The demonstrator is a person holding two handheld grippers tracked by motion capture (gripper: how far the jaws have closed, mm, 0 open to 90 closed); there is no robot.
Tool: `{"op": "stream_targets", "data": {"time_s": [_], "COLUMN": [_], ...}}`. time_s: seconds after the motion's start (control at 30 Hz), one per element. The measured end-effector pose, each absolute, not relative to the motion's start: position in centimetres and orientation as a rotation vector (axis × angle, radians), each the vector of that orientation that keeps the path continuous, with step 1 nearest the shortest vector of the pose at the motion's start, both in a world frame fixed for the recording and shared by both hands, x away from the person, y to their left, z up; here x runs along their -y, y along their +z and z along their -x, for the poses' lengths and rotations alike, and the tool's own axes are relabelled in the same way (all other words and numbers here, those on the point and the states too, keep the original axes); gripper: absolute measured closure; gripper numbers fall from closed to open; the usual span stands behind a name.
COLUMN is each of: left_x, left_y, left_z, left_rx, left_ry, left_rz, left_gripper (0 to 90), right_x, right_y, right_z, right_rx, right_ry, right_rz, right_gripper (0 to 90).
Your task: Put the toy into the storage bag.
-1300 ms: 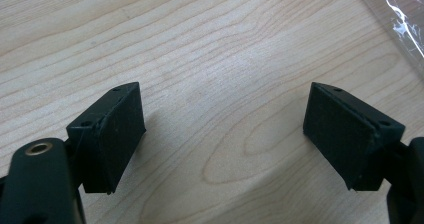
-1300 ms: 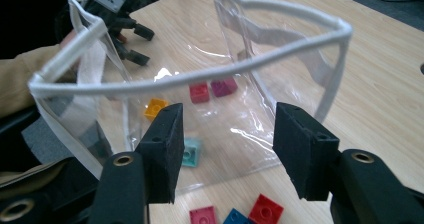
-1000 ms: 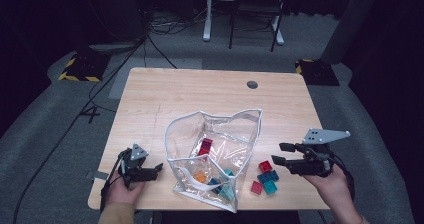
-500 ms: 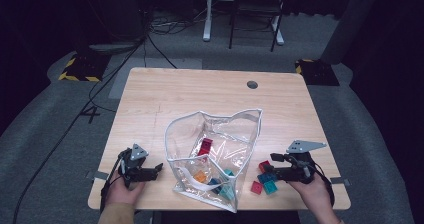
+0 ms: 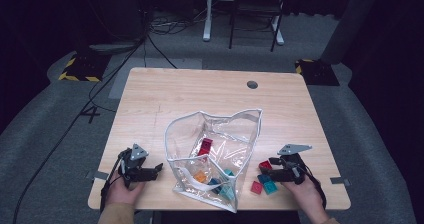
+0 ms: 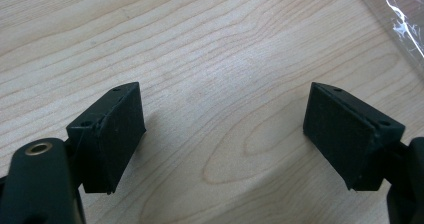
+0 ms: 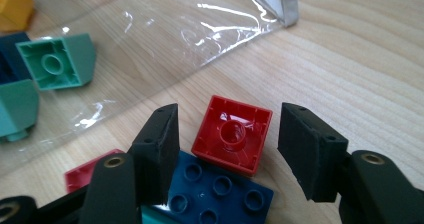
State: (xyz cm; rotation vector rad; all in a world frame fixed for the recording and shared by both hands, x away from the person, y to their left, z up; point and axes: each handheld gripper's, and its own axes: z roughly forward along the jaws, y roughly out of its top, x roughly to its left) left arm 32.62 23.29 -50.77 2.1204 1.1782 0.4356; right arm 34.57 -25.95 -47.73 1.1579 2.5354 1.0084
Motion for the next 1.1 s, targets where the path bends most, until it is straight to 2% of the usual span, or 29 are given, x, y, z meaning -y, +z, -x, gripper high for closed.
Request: {"op": "stream_targets", "data": {"time_s": [0.17, 0.23, 0.3, 0.63, 1.1], "left_x": [-23.3, -23.3, -23.3, -23.3, -23.3], "left_y": [-50.8, -50.8, -50.8, -50.8, -50.8], "left_z": [-32.6, -32.6, -32.6, -32.6, -32.6], "left_rx": [-1.179, -1.178, -1.178, -1.178, -1.178], "left_ry": [0.435, 0.436, 0.436, 0.436, 0.436], "left_rz": [-2.120, -2.120, -2.121, -2.121, -2.121], "left_gripper": [17.2, 17.2, 17.2, 17.2, 17.2], "right_x": [25.8, 25.8, 25.9, 26.5, 27.2], "right_y": [-48.6, -48.7, -48.6, -47.4, -41.6], "right_z": [-34.9, -34.9, -35.0, -35.1, -34.7], "right_rx": [-2.538, -2.514, -2.514, -2.507, -2.537], "right_ry": [0.963, 0.949, 0.946, 0.984, 1.042], "right_rz": [-1.168, -1.168, -1.173, -1.189, -1.108], "right_gripper": [45.5, 53.3, 57.4, 58.9, 58.8]}}
